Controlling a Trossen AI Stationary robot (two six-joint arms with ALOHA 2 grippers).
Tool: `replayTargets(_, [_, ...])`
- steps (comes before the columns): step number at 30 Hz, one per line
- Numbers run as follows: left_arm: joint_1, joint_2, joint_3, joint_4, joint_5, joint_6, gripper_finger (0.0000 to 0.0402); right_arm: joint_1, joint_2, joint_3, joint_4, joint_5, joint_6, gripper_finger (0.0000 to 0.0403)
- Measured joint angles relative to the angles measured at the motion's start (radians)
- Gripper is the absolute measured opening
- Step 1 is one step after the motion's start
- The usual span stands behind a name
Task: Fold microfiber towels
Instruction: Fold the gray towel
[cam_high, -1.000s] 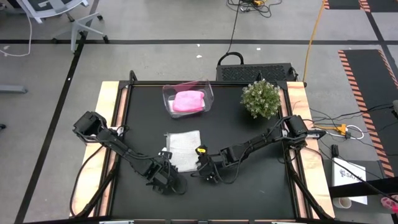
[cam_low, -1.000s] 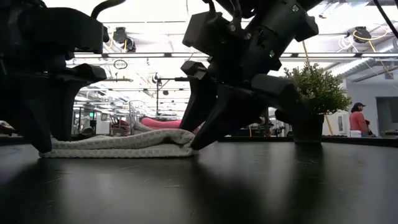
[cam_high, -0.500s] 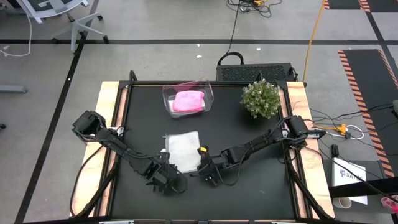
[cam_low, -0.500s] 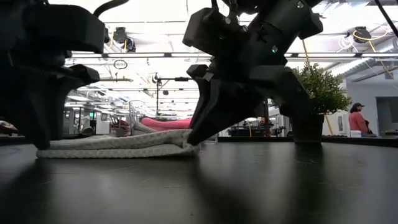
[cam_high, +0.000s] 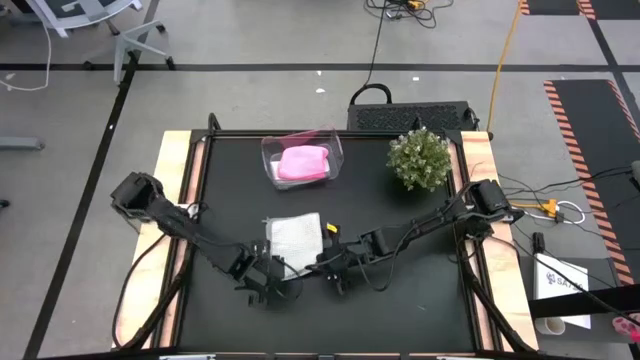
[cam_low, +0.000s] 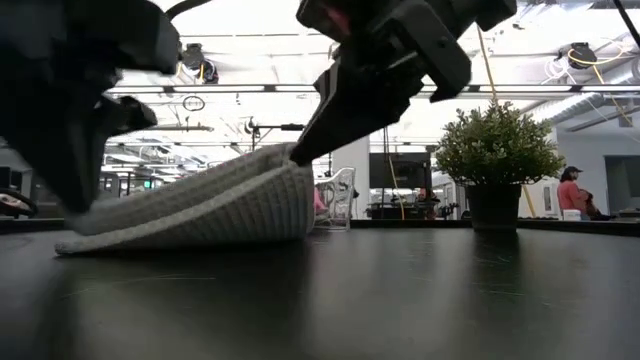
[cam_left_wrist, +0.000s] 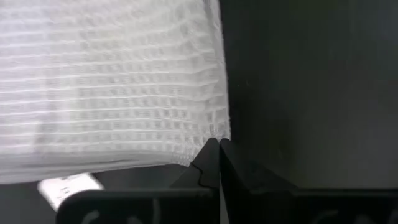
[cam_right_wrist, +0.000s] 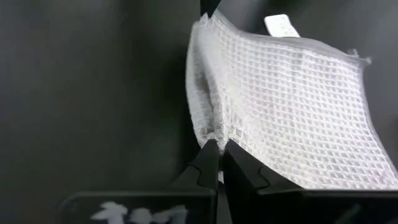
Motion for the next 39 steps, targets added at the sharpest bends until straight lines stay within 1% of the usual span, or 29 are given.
replayTargets(3, [0.034, -0.070, 0.000, -0.015, -0.008, -0.003, 0.0002, -0.010, -0.003, 0.000, -0.003, 0.000, 0.025, 0.0003])
replayTargets(6, [0.071, -0.139, 0.001, -0.072, -0.016, -0.003, 0.0002, -0.019, -0.008, -0.001, -0.004, 0.000, 0.028, 0.0003])
replayTargets(11, [0.129, -0.220, 0.001, -0.143, -0.018, 0.001, 0.0001, -0.061, -0.035, -0.001, -0.008, -0.001, 0.118, 0.0002])
replayTargets(15, [0.138, -0.226, 0.001, -0.082, 0.015, 0.010, 0.0003, -0.091, -0.066, -0.001, -0.005, 0.000, 0.124, 0.0002])
replayTargets(18, [0.123, -0.203, 0.001, -0.048, 0.029, 0.012, 0.0002, -0.100, -0.085, -0.001, -0.006, -0.001, 0.118, 0.0002])
replayTargets(21, [0.103, -0.175, 0.000, -0.047, 0.039, -0.006, 0.0006, -0.103, -0.094, 0.000, -0.005, 0.000, 0.095, 0.0002])
replayTargets(25, [0.086, -0.126, 0.000, -0.011, 0.084, -0.034, 0.0042, -0.102, -0.093, 0.000, -0.021, -0.001, 0.079, 0.0002])
replayTargets(33, [0.078, 0.005, 0.001, 0.212, 0.112, -0.053, 0.0136, -0.102, -0.092, 0.000, -0.065, 0.000, 0.084, 0.0002])
replayTargets(39, [0.078, 0.067, 0.001, 0.227, 0.115, -0.074, 0.0182, -0.101, -0.092, 0.000, -0.082, -0.002, 0.085, 0.0002])
